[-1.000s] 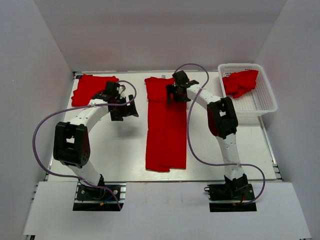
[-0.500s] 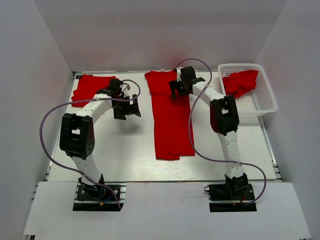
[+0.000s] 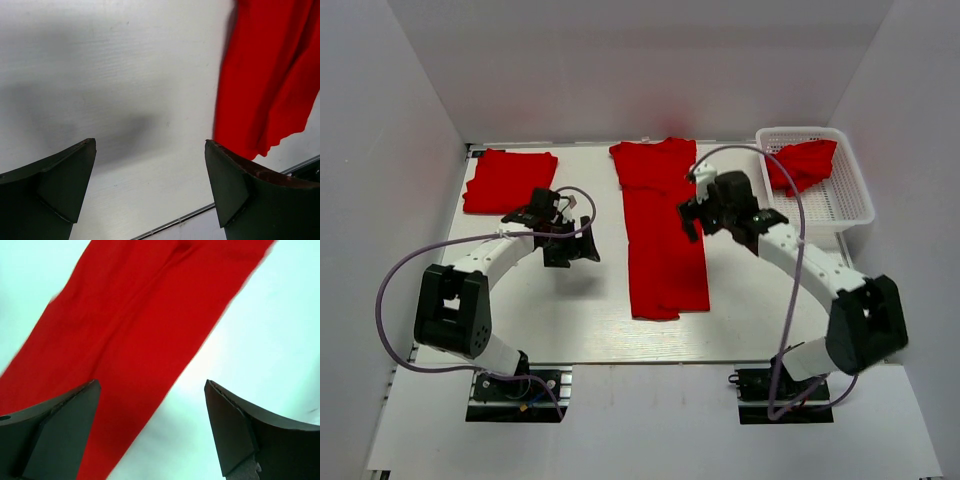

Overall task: Fold and stack the t-shirts
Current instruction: Rotate the tshirt 90 degrees, then grab the bottom of the folded rectangular tshirt with both arms

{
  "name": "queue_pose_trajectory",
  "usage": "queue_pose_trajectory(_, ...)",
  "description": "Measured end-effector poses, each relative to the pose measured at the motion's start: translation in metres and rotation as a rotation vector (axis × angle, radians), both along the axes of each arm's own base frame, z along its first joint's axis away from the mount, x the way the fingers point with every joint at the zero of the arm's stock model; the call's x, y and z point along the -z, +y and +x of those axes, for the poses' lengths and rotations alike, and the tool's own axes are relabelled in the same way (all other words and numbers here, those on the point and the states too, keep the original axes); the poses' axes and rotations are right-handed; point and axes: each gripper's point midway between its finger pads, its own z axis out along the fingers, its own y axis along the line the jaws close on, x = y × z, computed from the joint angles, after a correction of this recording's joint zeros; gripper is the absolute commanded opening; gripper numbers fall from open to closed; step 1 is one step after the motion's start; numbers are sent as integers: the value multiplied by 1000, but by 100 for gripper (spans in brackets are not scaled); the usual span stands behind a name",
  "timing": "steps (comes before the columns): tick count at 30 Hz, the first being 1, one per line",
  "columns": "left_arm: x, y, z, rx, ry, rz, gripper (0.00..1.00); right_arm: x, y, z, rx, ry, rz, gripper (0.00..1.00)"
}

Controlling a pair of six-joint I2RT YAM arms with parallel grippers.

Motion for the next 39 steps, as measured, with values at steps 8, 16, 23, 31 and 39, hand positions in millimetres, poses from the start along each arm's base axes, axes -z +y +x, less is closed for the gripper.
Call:
queue_pose_trajectory(8, 12, 3, -14, -6, 32, 13, 100, 42, 38, -106, -255, 99, -101, 90)
queue_pose_trajectory(16, 7, -22, -22, 41, -15, -26, 100, 75, 14, -149, -76, 265, -125, 90)
queue_pose_trajectory(23, 18, -77, -67, 213, 13, -31, 100, 76, -19, -175, 207, 326, 29, 90)
queue_pose_trajectory(31, 53, -98, -108, 306, 100, 133, 94, 105, -36, -189, 410, 441, 35, 90)
queue_pose_trajectory(39, 58, -104, -103, 299, 80, 236, 85, 117, -46, -193, 538, 485, 19, 90)
